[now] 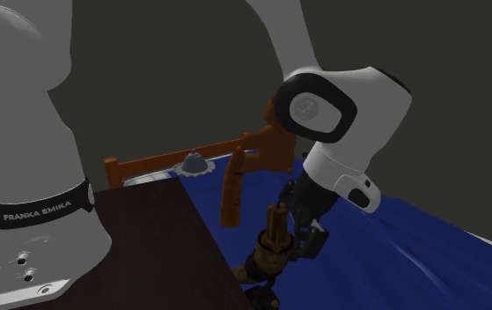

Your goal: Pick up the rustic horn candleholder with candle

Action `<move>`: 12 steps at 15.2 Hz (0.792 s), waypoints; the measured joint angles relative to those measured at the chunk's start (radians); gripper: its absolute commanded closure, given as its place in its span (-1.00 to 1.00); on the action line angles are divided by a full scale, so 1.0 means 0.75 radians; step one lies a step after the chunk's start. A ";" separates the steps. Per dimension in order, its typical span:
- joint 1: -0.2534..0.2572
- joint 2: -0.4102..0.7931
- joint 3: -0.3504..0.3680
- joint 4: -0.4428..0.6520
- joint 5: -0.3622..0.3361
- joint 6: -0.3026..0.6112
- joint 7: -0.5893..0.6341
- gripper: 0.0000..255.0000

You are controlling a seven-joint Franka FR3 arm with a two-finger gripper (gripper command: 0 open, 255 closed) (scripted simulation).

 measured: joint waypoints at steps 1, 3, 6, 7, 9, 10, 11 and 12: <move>-0.004 0.021 0.006 0.006 0.011 0.014 -0.010 -1.00; -0.011 0.056 0.017 0.017 0.028 0.035 -0.024 -1.00; -0.015 0.069 0.020 0.020 0.034 0.043 -0.030 1.00; -0.015 0.069 0.020 0.021 0.035 0.044 -0.031 1.00; -0.015 0.069 0.020 0.021 0.035 0.044 -0.031 1.00; -0.015 0.069 0.020 0.021 0.034 0.044 -0.031 1.00; -0.015 0.069 0.020 0.021 0.034 0.044 -0.031 1.00; -0.015 0.069 0.020 0.021 0.034 0.044 -0.031 1.00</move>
